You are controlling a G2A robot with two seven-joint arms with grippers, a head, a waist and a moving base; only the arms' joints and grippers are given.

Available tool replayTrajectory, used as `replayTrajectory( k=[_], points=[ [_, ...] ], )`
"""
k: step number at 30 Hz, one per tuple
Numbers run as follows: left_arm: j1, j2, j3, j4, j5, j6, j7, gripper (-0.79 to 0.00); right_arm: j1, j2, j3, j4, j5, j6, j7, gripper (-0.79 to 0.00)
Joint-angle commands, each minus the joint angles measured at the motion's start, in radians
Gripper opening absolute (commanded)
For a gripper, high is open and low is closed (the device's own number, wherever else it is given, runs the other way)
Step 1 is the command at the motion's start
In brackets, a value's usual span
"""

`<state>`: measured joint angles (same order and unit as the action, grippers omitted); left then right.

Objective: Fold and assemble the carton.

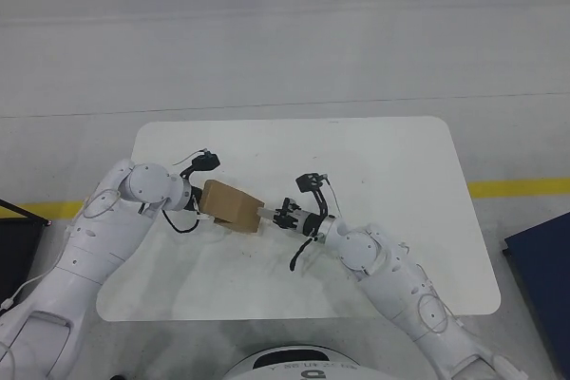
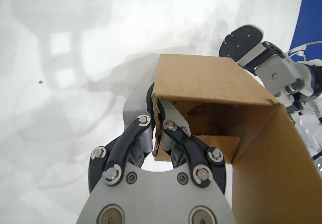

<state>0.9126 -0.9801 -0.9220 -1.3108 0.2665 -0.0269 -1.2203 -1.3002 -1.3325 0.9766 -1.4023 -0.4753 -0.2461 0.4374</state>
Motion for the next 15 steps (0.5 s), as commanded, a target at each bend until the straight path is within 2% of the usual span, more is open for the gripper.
replayTrajectory(
  k=[1, 15],
  points=[
    [0.006, 0.002, -0.003, -0.018, 0.013, 0.011, 0.001, -0.785, 0.001, 0.0, -0.002, 0.001, 0.0, -0.002, -0.001, -0.108],
    [0.023, 0.013, -0.019, -0.088, 0.06, 0.046, -0.024, -0.785, 0.0, 0.0, -0.004, 0.001, 0.002, -0.012, -0.024, -0.018]
  ],
)
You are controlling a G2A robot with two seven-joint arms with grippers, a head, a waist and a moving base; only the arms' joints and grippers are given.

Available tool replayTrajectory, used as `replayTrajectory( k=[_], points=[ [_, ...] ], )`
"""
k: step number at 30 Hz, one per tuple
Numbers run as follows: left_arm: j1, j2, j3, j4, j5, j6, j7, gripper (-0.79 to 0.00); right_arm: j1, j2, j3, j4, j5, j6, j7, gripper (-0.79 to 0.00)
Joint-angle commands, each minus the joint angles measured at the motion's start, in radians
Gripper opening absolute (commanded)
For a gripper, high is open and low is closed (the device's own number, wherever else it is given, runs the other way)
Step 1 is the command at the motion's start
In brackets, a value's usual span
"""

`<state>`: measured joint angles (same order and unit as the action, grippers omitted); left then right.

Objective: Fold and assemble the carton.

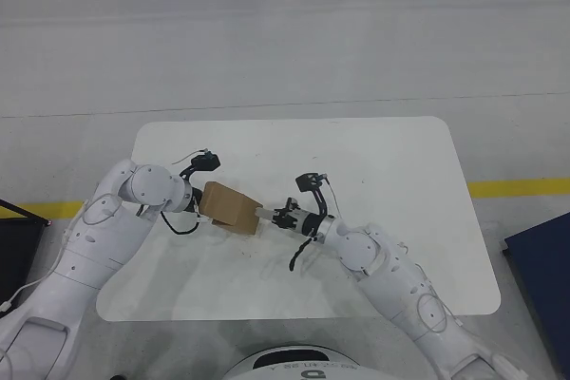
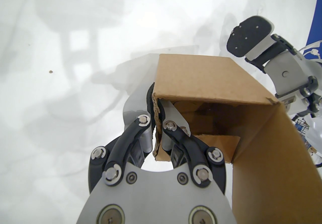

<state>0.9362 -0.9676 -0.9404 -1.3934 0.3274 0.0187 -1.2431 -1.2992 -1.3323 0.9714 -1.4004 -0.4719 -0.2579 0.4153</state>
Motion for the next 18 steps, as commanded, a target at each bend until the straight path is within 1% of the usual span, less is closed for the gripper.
replayTrajectory(
  k=[1, 4, 8, 12, 17, 18],
  points=[
    [0.0, 0.0, -0.002, -0.012, -0.005, -0.001, -0.002, -0.785, -0.002, 0.001, 0.001, -0.002, -0.002, -0.001, -0.004, -0.015],
    [0.0, 0.0, -0.008, -0.025, -0.023, 0.002, -0.008, -0.785, -0.004, 0.002, 0.004, -0.009, -0.01, -0.003, -0.014, 0.0],
    [-0.005, 0.0, -0.001, -0.039, -0.007, 0.014, -0.026, -0.785, -0.006, 0.003, 0.004, -0.033, -0.037, -0.025, -0.046, 0.0],
    [-0.013, -0.003, 0.009, -0.033, -0.001, 0.032, -0.033, -0.785, -0.007, 0.003, 0.001, -0.055, -0.059, -0.025, -0.063, -0.031],
    [-0.024, -0.008, 0.024, -0.023, 0.011, 0.047, -0.038, -0.785, 0.005, 0.002, -0.018, -0.093, -0.127, 0.021, -0.063, -0.034],
    [-0.027, -0.009, 0.028, -0.023, 0.018, 0.051, -0.039, -0.785, 0.01, 0.002, -0.024, -0.099, -0.155, 0.036, -0.057, -0.022]
  ],
)
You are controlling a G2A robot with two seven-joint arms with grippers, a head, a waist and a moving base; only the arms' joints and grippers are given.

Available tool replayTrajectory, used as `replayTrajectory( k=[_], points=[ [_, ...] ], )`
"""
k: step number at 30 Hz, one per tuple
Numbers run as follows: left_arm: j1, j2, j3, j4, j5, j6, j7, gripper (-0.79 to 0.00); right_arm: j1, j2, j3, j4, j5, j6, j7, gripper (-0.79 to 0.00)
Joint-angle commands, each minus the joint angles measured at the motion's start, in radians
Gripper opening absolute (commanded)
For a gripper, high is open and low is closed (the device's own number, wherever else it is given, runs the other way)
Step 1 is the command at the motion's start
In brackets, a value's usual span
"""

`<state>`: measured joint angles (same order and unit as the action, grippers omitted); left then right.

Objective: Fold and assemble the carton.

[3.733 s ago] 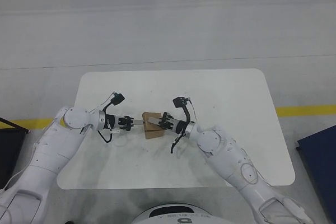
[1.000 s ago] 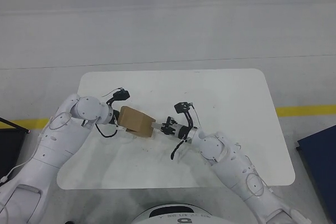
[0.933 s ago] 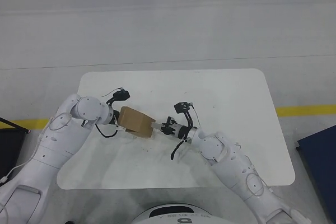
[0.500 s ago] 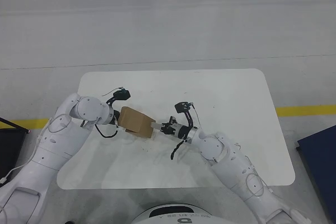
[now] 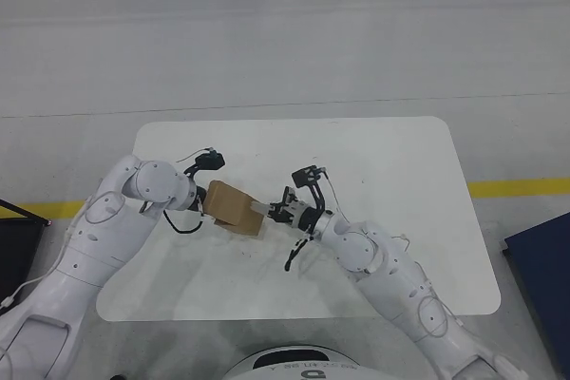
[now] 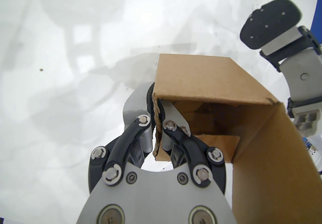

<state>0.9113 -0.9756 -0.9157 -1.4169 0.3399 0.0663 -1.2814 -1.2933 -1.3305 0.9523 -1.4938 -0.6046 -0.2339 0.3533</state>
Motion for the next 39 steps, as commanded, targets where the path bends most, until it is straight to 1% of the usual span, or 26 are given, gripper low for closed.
replayTrajectory(
  k=[1, 2, 14, 24, 39],
  points=[
    [-0.005, -0.002, 0.007, 0.0, 0.008, 0.006, -0.001, -0.785, 0.008, -0.002, -0.014, -0.014, -0.04, 0.026, 0.009, -0.012],
    [-0.007, -0.003, 0.009, 0.0, 0.008, 0.008, -0.001, -0.785, 0.012, -0.003, -0.023, -0.019, -0.05, 0.036, 0.013, 0.0],
    [-0.016, -0.01, 0.025, 0.027, 0.0, -0.012, -0.009, -0.785, 0.071, -0.021, -0.085, 0.021, -0.109, 0.112, 0.071, 0.0],
    [-0.009, -0.007, 0.006, 0.028, -0.024, -0.033, -0.005, -0.785, 0.067, -0.021, -0.072, 0.038, -0.103, 0.15, 0.098, 0.0],
    [-0.003, -0.005, -0.017, 0.046, -0.074, -0.069, 0.004, -0.785, 0.042, -0.016, -0.038, 0.028, -0.089, 0.152, 0.089, -0.012]
  ],
)
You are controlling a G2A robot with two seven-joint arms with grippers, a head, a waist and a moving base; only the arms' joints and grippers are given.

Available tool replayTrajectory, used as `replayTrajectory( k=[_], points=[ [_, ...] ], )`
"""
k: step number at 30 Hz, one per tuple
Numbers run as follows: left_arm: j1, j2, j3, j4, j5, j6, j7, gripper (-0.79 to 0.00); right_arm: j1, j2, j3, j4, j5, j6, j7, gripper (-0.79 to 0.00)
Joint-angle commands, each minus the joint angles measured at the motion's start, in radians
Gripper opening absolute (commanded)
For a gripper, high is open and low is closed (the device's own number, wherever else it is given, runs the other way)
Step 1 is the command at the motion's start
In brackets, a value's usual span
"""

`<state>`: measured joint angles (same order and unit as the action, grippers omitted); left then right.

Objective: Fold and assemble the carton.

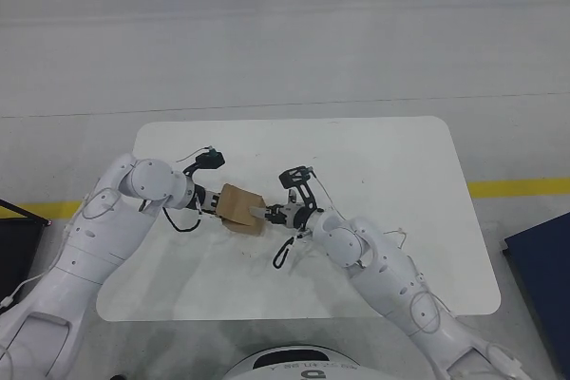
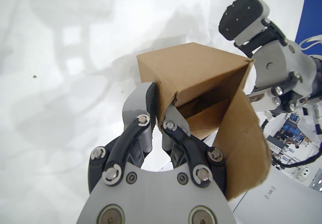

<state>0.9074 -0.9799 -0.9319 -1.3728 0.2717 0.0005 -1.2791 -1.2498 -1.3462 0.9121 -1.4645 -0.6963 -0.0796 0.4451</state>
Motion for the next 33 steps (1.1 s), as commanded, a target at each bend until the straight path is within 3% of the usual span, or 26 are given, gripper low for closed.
replayTrajectory(
  k=[1, 2, 5, 8, 16, 19, 23, 33],
  points=[
    [0.002, 0.0, -0.004, 0.005, -0.015, -0.006, 0.005, -0.785, -0.003, 0.0, 0.005, -0.004, 0.008, -0.006, -0.007, -0.015],
    [0.004, 0.0, -0.007, 0.008, -0.027, -0.01, 0.008, -0.785, -0.006, 0.001, 0.008, -0.005, 0.016, -0.011, -0.01, -0.018],
    [0.007, 0.0, -0.015, 0.02, -0.051, -0.025, 0.012, -0.228, -0.011, 0.001, 0.018, -0.007, 0.037, -0.027, -0.017, -0.022],
    [0.011, 0.001, -0.024, 0.029, -0.081, -0.042, 0.011, 0.0, -0.015, 0.002, 0.026, -0.005, 0.055, -0.04, -0.021, -0.034],
    [0.034, 0.011, -0.067, 0.032, -0.139, -0.078, 0.01, 0.0, -0.017, 0.004, 0.039, -0.002, 0.071, -0.046, -0.018, -0.058],
    [0.054, 0.024, -0.104, 0.032, -0.121, -0.062, 0.016, -0.206, -0.019, 0.005, 0.042, -0.007, 0.07, -0.044, -0.013, -0.055],
    [0.093, 0.045, -0.17, 0.02, -0.123, -0.06, 0.018, -0.397, -0.021, 0.006, 0.042, -0.015, 0.067, -0.044, 0.001, -0.04],
    [0.164, 0.059, -0.213, 0.008, -0.176, -0.058, 0.027, -0.502, 0.012, -0.004, 0.012, 0.002, 0.08, -0.043, 0.014, -0.055]
  ],
)
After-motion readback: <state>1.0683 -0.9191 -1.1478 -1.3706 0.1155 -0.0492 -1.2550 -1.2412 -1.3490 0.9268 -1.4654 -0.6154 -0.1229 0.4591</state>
